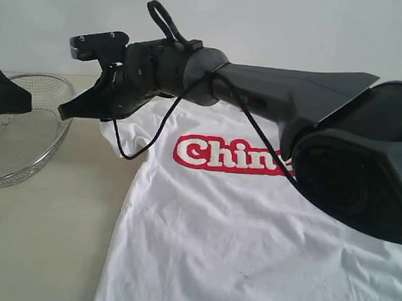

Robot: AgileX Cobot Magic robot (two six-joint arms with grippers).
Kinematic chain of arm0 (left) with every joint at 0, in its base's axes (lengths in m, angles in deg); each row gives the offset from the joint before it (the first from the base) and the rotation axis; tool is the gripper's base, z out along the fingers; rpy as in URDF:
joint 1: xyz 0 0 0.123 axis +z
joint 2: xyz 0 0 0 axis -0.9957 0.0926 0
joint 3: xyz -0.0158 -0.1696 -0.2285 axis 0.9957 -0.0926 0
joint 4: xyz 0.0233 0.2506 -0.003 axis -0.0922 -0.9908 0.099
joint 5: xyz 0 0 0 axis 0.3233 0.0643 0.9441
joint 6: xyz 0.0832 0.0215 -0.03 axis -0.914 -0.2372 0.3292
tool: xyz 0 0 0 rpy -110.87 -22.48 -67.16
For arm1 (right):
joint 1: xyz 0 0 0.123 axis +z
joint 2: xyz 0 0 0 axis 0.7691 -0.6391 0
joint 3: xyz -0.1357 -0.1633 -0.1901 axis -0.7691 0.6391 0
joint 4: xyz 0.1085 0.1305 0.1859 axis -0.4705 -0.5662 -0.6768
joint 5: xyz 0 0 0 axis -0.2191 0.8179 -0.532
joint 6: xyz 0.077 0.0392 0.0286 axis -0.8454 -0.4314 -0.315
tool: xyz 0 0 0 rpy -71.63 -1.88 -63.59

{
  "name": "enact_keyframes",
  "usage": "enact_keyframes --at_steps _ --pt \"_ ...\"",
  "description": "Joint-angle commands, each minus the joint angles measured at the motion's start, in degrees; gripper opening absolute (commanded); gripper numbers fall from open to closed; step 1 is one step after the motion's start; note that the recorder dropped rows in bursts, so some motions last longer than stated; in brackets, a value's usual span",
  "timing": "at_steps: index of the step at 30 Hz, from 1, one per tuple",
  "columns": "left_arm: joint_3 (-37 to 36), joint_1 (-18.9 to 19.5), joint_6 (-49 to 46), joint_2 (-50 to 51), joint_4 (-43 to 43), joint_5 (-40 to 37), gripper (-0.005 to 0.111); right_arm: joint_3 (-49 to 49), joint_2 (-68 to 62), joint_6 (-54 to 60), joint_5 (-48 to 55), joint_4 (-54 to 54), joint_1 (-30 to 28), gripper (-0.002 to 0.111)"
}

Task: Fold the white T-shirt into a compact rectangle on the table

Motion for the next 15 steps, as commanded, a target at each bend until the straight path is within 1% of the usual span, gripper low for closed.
enact_keyframes --at_steps 1,4,15 --pt "-0.2 0.2 0.5 -0.3 0.4 0.6 0.099 -0.4 2.0 -3.5 1.6 -2.9 -0.8 0.0" --pt "-0.2 0.2 0.4 -0.3 0.4 0.6 0.099 -0.3 3.4 -4.9 2.2 -4.8 -1.5 0.0" --pt "-0.2 0.2 0.4 -0.3 0.4 0.6 0.099 -0.3 4.5 -6.6 9.0 -4.3 -5.0 0.0"
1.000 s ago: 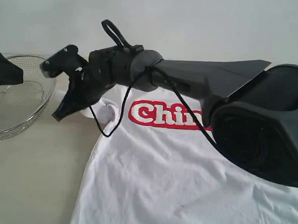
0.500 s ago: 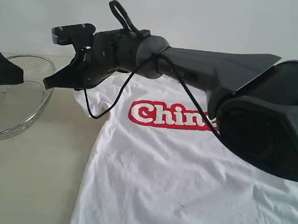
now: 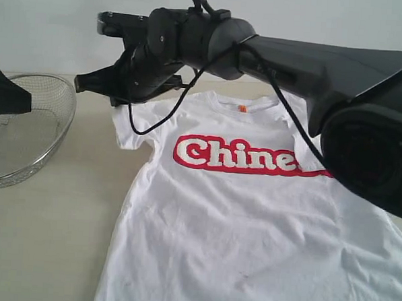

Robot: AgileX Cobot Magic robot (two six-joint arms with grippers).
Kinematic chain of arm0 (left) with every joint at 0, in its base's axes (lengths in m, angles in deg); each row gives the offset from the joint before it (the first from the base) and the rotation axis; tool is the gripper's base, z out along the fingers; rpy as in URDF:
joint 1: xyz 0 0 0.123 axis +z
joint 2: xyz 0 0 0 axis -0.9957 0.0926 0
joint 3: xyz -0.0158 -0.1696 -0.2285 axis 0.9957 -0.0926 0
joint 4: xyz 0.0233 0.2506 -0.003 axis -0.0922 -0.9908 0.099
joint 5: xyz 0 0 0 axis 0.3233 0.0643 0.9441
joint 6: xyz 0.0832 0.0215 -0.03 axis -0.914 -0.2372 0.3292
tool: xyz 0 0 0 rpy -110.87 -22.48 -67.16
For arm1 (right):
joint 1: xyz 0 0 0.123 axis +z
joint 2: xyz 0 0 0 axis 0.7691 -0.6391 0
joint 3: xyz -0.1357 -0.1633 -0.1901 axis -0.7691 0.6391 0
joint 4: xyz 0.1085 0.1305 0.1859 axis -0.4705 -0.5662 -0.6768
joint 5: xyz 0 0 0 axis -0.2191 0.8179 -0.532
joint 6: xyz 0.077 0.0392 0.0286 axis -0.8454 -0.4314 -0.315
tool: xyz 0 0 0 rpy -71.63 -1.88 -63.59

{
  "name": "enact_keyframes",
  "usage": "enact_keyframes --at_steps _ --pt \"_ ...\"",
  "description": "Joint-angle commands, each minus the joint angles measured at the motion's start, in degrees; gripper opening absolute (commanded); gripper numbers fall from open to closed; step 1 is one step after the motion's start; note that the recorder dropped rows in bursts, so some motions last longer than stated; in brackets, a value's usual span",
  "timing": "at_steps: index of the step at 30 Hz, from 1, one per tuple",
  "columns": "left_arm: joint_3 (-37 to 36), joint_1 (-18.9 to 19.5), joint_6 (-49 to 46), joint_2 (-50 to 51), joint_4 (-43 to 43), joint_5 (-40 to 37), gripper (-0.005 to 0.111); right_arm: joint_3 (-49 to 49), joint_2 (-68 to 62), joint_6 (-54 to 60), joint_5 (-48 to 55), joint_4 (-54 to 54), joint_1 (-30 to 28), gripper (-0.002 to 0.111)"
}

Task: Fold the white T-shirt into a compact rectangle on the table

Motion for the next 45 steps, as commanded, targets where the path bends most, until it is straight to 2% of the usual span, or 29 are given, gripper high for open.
enact_keyframes --at_steps 1,11,15,21,26,27,32,33,34,36,38,42,45 --pt "-0.2 0.2 0.4 -0.3 0.4 0.5 0.099 -0.3 1.0 -1.0 1.8 -0.1 -1.6 0.0" --pt "-0.2 0.2 0.4 -0.3 0.4 0.5 0.099 -0.3 1.0 -3.8 4.3 0.6 -4.2 0.0" --pt "-0.2 0.2 0.4 -0.3 0.4 0.2 0.099 0.0 0.6 -7.3 6.9 4.5 -5.6 0.0" --pt "-0.2 0.2 0.4 -0.3 0.4 0.0 0.099 8.3 0.8 -8.4 5.3 4.6 -9.4 0.0" --pt "-0.2 0.2 0.3 -0.3 0.4 0.1 0.099 10.8 0.8 -7.5 4.1 6.5 -10.4 0.001" --pt "-0.2 0.2 0.3 -0.3 0.4 0.1 0.099 10.8 0.8 -6.6 4.1 8.0 -10.4 0.007" --pt "-0.2 0.2 0.3 -0.3 0.4 0.1 0.099 10.8 0.9 -10.6 4.6 16.7 -10.5 0.056" --pt "-0.2 0.2 0.3 -0.3 0.4 0.0 0.099 10.8 0.9 -11.5 4.7 18.4 -10.5 0.062" --pt "-0.2 0.2 0.3 -0.3 0.4 0.0 0.099 10.8 0.9 -11.2 5.2 19.5 -10.5 0.063" --pt "-0.2 0.2 0.3 -0.3 0.4 0.0 0.099 10.8 1.1 -11.1 7.3 22.4 -10.5 0.062" --pt "-0.2 0.2 0.3 -0.3 0.4 0.0 0.099 10.8 1.5 -11.6 9.1 28.0 -10.5 0.054" --pt "-0.2 0.2 0.3 -0.3 0.4 0.0 0.099 10.8 3.6 -16.7 12.7 37.8 -10.6 0.021" --pt "-0.2 0.2 0.3 -0.3 0.5 0.0 0.099 10.8 5.6 -16.8 12.9 37.1 -10.9 0.003"
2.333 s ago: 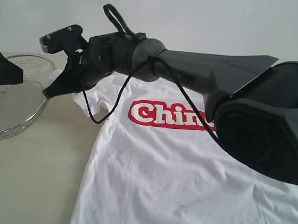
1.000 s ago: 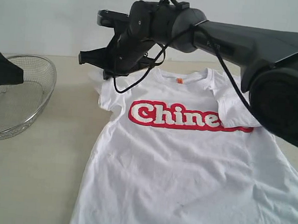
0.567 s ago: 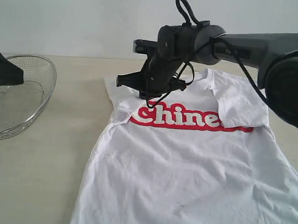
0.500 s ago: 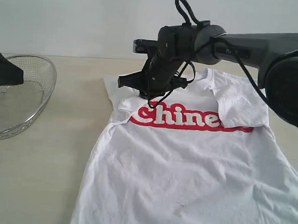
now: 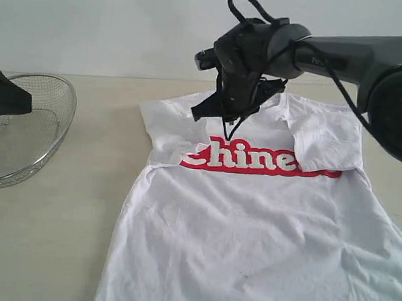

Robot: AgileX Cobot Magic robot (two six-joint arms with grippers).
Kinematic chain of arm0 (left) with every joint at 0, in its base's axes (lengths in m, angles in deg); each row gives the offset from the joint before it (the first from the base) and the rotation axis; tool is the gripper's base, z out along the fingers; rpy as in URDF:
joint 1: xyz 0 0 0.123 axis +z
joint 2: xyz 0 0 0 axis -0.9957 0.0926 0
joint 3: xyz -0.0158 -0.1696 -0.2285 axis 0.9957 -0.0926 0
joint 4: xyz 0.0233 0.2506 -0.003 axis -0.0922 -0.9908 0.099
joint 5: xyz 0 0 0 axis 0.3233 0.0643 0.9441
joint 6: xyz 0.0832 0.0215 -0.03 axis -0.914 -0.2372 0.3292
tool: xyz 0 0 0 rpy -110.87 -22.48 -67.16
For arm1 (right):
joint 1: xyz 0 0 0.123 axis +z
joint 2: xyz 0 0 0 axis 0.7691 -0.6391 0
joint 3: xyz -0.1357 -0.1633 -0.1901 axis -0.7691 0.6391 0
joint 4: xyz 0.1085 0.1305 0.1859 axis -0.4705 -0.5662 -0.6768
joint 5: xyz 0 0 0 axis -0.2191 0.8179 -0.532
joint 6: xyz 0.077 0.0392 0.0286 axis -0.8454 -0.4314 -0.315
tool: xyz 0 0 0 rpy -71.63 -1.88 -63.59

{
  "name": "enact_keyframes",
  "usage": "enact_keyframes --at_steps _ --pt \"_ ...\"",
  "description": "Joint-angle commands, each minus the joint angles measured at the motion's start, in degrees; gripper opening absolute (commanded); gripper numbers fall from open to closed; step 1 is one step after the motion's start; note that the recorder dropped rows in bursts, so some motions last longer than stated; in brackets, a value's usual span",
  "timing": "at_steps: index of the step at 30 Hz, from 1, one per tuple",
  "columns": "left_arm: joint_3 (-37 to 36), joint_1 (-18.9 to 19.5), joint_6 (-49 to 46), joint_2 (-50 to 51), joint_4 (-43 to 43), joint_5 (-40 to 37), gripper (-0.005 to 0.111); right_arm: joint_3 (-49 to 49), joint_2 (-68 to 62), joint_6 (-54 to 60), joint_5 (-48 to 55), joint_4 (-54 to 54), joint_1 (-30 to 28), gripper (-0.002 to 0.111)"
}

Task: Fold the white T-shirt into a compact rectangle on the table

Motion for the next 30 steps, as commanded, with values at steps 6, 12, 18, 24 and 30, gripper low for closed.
enact_keyframes --at_steps 6,12,18,24,30 --pt "-0.2 0.2 0.3 -0.3 0.7 0.1 0.099 0.3 6.0 12.5 -3.2 -21.7 -0.7 0.0" --pt "-0.2 0.2 0.3 -0.3 0.7 -0.5 0.099 5.0 6.0 21.0 -7.0 -34.7 -0.6 0.0" --pt "-0.2 0.2 0.3 -0.3 1.1 -0.5 0.099 10.2 6.0 23.3 -7.6 -34.6 -0.7 0.0" --pt "-0.2 0.2 -0.1 -0.3 2.4 -0.8 0.099 12.8 6.0 23.4 -7.4 -32.8 -0.7 0.0" --pt "-0.2 0.2 -1.6 -0.3 4.0 -3.3 0.099 13.0 5.7 22.2 -6.2 -30.1 -0.7 0.0"
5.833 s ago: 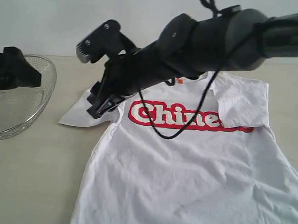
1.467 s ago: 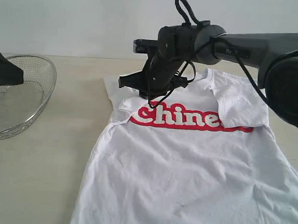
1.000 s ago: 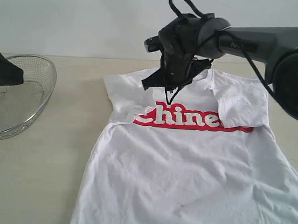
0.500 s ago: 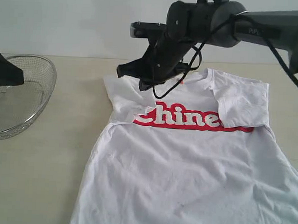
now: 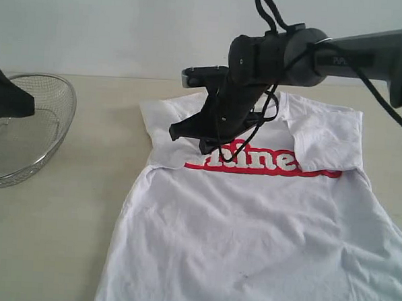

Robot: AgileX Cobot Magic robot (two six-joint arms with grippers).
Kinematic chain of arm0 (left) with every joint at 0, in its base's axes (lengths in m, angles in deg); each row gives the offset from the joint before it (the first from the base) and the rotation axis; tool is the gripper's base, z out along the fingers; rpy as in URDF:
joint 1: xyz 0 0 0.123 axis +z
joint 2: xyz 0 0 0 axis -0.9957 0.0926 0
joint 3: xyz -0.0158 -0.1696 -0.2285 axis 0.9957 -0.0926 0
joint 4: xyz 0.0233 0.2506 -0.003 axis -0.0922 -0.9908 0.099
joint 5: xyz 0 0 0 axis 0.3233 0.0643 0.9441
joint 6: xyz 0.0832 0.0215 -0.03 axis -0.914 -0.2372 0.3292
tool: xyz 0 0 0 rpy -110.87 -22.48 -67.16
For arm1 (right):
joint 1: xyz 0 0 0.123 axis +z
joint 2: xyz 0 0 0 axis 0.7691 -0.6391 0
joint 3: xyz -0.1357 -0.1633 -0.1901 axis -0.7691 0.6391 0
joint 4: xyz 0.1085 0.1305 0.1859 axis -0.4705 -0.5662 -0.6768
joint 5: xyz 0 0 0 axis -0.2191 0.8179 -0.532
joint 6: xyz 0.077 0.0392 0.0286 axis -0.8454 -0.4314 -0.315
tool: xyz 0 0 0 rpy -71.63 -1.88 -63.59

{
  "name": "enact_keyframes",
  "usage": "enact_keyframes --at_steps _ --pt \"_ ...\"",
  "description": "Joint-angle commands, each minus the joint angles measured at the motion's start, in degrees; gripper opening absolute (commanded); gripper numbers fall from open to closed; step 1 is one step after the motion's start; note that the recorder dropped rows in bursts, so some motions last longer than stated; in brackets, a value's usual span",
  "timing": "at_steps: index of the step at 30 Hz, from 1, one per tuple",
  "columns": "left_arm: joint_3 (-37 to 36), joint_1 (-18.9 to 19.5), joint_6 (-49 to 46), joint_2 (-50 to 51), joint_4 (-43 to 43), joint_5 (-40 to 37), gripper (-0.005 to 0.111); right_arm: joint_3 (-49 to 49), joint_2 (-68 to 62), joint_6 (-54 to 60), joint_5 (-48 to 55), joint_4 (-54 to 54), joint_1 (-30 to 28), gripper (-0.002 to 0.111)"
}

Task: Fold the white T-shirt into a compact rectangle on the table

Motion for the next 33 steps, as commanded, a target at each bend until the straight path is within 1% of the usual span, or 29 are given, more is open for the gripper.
enact_keyframes --at_steps 1,4,6,7,8,10,13,14,17,19,21,22,24,25,27,28,31,33 --pt "-0.2 0.2 -4.1 -0.3 4.4 -2.8 0.099 0.2 0.1 -1.9 0.1 3.4 -0.5 0.0" --pt "-0.2 0.1 -18.0 -0.3 16.7 -5.5 0.099 0.2 0.2 -3.7 -0.5 6.1 -0.5 0.0" --pt "-0.2 0.1 -29.6 0.3 26.9 -8.4 0.099 0.2 1.9 -7.7 -1.9 8.9 -0.6 0.0" --pt "-0.2 0.1 -33.1 1.0 30.4 -9.3 0.099 0.2 3.2 -10.1 -2.8 10.1 -0.8 0.0" --pt "-0.2 0.1 -35.8 2.0 32.8 -9.9 0.099 0.2 4.7 -11.3 -3.7 10.0 -1.2 0.0" --pt "-0.2 0.1 -38.3 4.2 35.3 -9.9 0.1 0.2 7.2 -11.3 -4.2 9.7 -2.2 0.0" --pt "-0.2 0.1 -44.0 9.4 40.5 -10.2 0.1 0.8 10.2 -11.0 -1.3 8.7 -3.8 0.0" --pt "-0.2 0.1 -47.2 11.3 43.4 -10.9 0.1 2.1 11.4 -10.9 -1.1 8.7 -4.2 0.0" --pt "0.3 0.1 -56.6 17.3 51.3 -11.6 0.098 9.0 15.8 -10.9 -5.5 8.6 -5.5 0.0" --pt "1.6 0.1 -60.3 20.8 52.4 -11.7 0.094 15.5 19.4 -10.9 -9.3 7.9 -6.3 0.0" --pt "3.9 0.1 -61.4 25.4 52.4 -13.0 0.084 21.4 22.5 -10.7 -12.8 7.1 -6.7 0.0" --pt "5.0 -0.1 -62.2 27.7 53.1 -13.6 0.076 24.6 24.2 -10.7 -14.6 6.9 -6.7 0.0" --pt "7.5 -1.1 -63.8 32.0 54.2 -13.7 0.057 29.7 27.0 -10.7 -17.1 6.4 -6.7 0.0" --pt "9.1 -1.8 -64.1 34.1 54.4 -13.1 0.044 32.2 28.6 -10.7 -18.6 6.4 -6.4 0.0" --pt "12.7 -3.3 -64.1 37.8 55.0 -12.0 0.014 36.2 31.2 -10.7 -20.6 6.4 -6.0 0.0" --pt "14.5 -4.2 -64.3 39.8 55.2 -12.0 0.005 38.2 32.4 -11.0 -21.7 6.4 -5.9 0.0" --pt "19.6 -6.7 -63.3 45.3 55.2 -12.0 0.005 42.8 35.5 -10.9 -23.9 6.4 -5.8 0.0" --pt "22.7 -7.6 -62.2 49.0 54.8 -11.7 0.005 44.9 37.5 -10.9 -24.5 6.4 -5.8 0.0"
